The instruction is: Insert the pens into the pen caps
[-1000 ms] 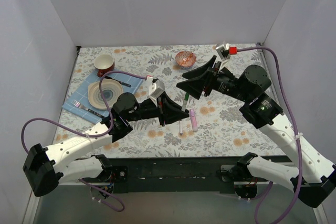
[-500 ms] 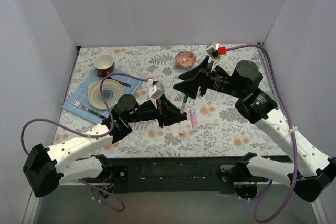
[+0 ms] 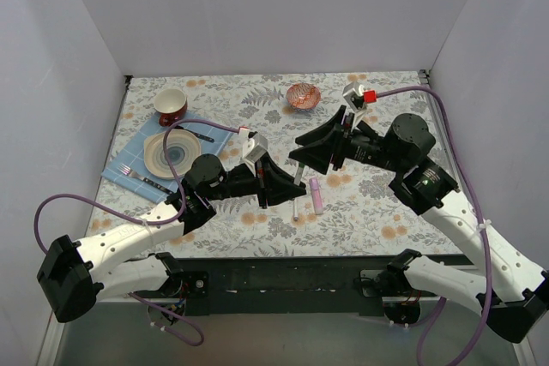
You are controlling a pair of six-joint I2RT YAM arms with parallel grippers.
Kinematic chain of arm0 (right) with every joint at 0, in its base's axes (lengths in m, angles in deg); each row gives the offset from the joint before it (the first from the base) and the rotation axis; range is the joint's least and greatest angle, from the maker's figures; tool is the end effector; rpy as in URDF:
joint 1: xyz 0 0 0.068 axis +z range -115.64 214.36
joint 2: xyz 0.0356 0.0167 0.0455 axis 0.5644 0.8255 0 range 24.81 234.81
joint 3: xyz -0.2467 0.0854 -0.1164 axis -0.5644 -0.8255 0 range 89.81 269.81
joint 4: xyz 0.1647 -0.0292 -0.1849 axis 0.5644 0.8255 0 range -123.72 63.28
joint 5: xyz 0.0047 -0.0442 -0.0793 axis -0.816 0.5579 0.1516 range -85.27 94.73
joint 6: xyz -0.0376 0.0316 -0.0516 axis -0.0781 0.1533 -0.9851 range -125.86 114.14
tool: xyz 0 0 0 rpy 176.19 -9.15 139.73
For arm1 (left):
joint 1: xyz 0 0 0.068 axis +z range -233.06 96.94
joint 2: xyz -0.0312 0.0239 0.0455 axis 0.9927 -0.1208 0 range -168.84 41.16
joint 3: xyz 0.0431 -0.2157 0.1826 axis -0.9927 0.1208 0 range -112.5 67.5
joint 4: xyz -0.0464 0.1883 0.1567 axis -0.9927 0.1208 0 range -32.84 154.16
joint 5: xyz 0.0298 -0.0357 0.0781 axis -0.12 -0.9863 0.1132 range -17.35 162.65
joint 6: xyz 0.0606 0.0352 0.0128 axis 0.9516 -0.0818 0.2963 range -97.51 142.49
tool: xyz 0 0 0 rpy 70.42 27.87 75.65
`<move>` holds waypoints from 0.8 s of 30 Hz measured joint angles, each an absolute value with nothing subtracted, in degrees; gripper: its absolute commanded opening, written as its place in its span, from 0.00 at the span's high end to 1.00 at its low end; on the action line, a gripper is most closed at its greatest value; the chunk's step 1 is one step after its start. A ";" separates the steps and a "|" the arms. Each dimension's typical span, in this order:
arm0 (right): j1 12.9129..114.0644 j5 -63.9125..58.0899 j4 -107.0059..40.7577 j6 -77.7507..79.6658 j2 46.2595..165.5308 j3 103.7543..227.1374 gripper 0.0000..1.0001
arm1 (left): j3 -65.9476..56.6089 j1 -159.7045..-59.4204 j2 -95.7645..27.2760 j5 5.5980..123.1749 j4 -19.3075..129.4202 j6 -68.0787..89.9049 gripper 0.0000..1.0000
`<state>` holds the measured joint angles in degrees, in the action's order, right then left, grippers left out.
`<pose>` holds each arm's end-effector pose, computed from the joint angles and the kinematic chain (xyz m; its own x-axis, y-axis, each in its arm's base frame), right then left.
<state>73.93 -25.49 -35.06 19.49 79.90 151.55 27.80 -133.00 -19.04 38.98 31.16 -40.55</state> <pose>0.1415 0.1555 0.4449 -0.3032 0.2293 -0.9249 -0.8906 0.2771 0.3607 0.1312 -0.2066 0.3409 -0.8564 -0.1342 -0.4986 0.5047 -0.0141 -0.8632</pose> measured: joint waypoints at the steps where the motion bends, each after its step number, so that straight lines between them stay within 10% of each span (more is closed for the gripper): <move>1: 73.93 -25.42 -35.28 19.51 79.71 151.31 0.43 | 27.80 -133.00 -19.04 38.98 31.05 -40.58 1.00; 10: 73.93 -25.38 -37.14 21.26 79.12 147.81 0.59 | 28.58 -133.00 -19.04 38.96 30.13 -41.10 1.00; 16: 74.04 -26.25 -40.90 23.25 78.13 144.97 0.98 | 29.02 -132.97 -19.17 38.96 29.46 -42.43 1.00; 24: 73.39 -26.08 -48.77 26.09 75.07 136.71 0.99 | 29.20 -131.86 -20.88 36.31 30.66 -44.92 1.00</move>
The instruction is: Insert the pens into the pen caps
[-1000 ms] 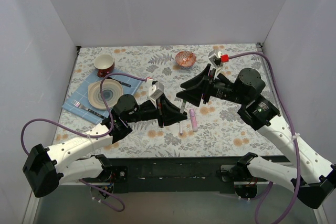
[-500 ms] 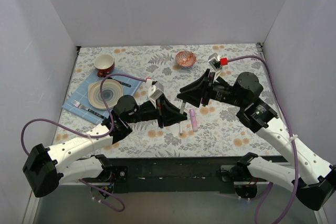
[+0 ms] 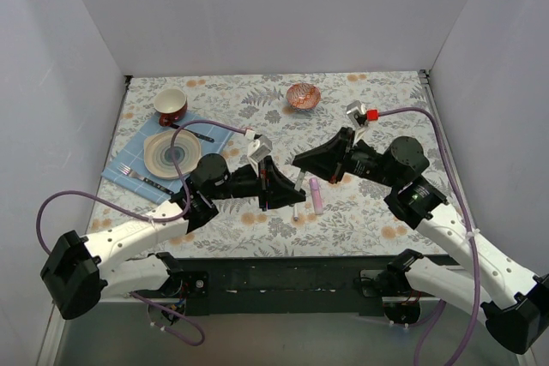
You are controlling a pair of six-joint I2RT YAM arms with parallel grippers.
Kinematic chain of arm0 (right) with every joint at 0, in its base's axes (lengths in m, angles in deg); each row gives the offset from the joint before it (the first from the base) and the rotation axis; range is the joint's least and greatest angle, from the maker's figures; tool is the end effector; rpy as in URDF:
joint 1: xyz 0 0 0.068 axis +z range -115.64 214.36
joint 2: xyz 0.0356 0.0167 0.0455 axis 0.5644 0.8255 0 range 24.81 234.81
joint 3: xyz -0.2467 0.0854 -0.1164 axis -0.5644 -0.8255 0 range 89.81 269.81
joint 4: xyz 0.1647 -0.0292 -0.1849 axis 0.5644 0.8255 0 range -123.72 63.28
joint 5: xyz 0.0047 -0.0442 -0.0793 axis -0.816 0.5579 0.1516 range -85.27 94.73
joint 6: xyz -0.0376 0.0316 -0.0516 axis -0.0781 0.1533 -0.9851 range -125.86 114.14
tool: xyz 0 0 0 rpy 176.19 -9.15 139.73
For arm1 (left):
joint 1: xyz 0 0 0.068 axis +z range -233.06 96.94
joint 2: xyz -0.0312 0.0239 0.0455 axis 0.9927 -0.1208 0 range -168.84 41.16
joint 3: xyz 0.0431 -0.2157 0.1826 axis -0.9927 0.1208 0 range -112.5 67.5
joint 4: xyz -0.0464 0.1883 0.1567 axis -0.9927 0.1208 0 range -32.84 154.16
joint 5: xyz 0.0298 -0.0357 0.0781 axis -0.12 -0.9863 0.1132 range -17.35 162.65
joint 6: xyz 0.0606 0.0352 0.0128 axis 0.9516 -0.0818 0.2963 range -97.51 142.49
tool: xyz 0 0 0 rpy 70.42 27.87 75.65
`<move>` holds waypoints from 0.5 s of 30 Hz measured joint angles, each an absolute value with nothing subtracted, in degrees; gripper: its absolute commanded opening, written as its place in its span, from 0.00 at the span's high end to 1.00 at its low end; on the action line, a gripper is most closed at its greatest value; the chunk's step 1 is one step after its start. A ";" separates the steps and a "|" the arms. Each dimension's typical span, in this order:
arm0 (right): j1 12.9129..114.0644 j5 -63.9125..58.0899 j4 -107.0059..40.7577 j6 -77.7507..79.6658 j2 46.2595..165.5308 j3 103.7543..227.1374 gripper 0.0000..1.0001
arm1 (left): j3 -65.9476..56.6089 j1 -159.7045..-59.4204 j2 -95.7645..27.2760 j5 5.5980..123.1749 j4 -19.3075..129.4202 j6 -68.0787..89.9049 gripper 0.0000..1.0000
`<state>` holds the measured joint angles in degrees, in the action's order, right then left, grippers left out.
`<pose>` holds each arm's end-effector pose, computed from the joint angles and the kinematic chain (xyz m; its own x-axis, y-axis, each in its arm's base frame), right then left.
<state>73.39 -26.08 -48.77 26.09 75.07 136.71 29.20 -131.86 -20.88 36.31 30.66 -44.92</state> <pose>0.1359 0.1491 0.3984 -0.3587 0.2942 -0.8859 -0.8729 0.2306 0.4300 0.1368 -0.2091 0.3258 -0.9074 -0.0926 -0.4100 0.4118 -0.0007 -0.9113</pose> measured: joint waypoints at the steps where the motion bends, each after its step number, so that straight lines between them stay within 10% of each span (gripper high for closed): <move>1: 73.34 -25.84 -49.31 26.24 74.83 135.96 0.99 | 29.20 -131.51 -21.19 35.63 30.83 -45.21 1.00; 15: 72.36 -21.03 -62.54 30.63 74.03 124.82 0.99 | 28.10 -127.18 -27.65 27.22 30.96 -47.59 1.00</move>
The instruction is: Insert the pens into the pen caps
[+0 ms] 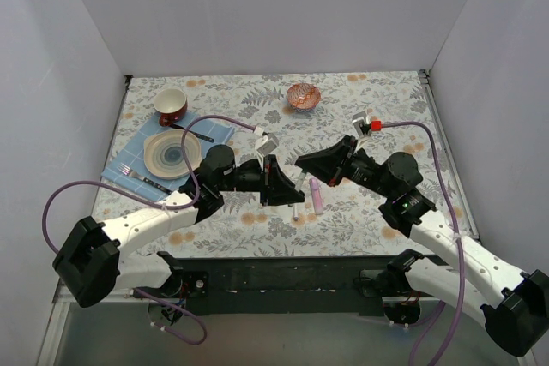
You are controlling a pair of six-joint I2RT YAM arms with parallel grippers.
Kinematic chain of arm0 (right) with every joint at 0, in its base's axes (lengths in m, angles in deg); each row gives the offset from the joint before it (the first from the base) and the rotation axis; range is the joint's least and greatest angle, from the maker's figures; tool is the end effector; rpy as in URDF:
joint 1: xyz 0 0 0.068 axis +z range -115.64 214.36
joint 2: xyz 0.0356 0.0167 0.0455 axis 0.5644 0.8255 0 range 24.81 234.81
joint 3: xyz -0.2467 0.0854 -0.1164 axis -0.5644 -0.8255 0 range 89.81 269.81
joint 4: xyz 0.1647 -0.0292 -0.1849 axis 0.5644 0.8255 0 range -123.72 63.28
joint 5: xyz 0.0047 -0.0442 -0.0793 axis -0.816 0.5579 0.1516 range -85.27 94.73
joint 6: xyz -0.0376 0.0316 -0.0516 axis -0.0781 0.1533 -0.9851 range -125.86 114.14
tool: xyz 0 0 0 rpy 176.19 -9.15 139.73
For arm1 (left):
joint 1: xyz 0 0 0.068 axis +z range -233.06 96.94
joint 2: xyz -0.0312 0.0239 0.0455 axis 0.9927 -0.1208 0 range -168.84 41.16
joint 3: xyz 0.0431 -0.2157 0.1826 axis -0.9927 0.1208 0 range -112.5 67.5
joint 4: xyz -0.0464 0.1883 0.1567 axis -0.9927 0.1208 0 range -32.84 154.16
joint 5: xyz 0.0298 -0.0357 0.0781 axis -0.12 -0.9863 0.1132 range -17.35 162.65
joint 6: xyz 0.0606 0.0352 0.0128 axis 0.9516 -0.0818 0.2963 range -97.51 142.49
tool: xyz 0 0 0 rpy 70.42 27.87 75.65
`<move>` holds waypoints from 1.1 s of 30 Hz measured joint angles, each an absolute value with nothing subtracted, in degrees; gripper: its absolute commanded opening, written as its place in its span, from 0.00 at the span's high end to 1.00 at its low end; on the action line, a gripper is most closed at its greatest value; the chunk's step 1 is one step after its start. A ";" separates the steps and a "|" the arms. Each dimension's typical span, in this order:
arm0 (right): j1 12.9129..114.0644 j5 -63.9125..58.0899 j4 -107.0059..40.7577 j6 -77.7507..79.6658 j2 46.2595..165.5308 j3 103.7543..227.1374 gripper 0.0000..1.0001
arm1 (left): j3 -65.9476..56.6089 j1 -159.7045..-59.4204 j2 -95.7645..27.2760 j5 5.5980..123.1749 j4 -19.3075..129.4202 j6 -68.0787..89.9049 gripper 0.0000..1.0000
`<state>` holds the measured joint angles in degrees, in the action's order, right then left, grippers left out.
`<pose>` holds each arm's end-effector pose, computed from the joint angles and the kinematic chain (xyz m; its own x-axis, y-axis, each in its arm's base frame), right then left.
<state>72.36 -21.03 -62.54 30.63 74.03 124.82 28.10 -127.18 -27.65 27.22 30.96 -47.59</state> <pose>0.1427 0.1440 0.3568 -0.3669 0.3930 -0.8432 -0.8305 0.2701 0.4872 0.1620 -0.2153 0.3040 -0.9531 0.0052 -0.3026 0.3025 0.0396 -0.9523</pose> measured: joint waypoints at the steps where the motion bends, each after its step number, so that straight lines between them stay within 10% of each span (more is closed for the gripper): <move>1: 72.23 -20.55 -63.61 31.27 73.96 123.92 0.99 | 28.10 -127.05 -28.27 26.91 30.59 -47.83 1.00; 33: 71.05 -12.79 -84.05 36.03 78.22 117.23 0.99 | 15.86 -120.84 -42.32 11.81 28.78 -44.75 1.00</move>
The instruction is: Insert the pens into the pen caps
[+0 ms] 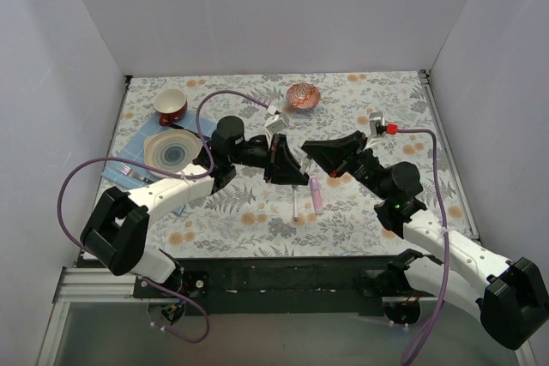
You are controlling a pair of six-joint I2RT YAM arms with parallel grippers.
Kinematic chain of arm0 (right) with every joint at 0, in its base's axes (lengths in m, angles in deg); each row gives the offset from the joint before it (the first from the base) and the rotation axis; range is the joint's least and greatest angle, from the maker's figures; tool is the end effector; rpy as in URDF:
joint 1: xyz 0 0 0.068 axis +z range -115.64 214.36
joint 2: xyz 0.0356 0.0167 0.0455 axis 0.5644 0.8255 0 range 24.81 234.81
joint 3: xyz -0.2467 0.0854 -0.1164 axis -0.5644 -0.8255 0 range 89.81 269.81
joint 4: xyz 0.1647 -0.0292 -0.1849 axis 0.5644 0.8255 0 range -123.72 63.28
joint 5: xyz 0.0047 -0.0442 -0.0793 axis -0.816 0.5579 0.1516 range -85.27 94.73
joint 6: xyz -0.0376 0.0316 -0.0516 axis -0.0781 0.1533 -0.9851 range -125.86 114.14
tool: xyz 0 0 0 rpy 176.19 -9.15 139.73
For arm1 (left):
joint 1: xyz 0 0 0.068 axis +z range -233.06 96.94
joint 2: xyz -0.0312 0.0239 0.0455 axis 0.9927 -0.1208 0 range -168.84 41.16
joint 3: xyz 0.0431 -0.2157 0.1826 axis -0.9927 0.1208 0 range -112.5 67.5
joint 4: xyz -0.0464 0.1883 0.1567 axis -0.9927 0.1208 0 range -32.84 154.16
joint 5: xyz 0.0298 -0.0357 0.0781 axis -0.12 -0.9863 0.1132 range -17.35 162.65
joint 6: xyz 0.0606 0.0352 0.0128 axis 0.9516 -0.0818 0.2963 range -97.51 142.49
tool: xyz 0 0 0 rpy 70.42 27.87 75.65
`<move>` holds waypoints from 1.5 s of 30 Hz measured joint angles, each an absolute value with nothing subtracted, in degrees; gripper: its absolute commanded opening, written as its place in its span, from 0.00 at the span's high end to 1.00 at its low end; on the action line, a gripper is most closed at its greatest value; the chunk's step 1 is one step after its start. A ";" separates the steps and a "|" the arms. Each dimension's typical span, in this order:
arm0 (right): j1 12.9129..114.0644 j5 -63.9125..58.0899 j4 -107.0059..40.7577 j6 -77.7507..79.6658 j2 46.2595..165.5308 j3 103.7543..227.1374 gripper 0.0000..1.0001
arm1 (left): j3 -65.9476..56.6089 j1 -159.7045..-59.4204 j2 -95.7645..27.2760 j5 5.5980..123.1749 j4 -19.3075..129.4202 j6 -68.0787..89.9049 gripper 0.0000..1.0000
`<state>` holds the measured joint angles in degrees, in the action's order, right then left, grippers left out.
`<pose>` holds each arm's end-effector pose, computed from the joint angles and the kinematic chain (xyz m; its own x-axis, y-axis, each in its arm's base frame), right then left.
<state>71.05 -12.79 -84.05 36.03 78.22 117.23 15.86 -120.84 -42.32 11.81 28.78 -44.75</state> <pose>0.1560 0.1384 0.3421 -0.2811 0.5845 -0.7611 -0.8086 0.2829 0.5159 0.2212 -0.2362 0.3115 -0.9290 0.1517 -0.3375 0.3379 -0.0235 -0.9409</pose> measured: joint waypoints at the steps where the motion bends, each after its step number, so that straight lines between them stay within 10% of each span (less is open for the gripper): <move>1: 70.98 -12.72 -84.70 36.05 78.33 117.41 0.99 | 14.92 -120.78 -42.65 11.31 29.37 -44.16 1.00; 35: 71.79 -6.69 -83.76 36.23 80.89 117.38 0.99 | 6.49 -117.13 -47.57 5.32 37.02 -41.32 1.00; 42: 74.79 -4.85 -56.99 35.33 77.87 130.10 0.12 | 13.00 -116.32 -41.34 14.43 31.69 -41.43 1.00; 45: 76.95 -4.66 -45.29 33.15 77.06 136.51 0.04 | 17.90 -114.99 -35.92 21.40 29.65 -41.54 1.00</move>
<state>76.95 -4.66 -45.29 33.15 77.06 136.51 17.90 -114.99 -35.92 21.40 29.65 -41.54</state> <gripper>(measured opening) 0.886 0.170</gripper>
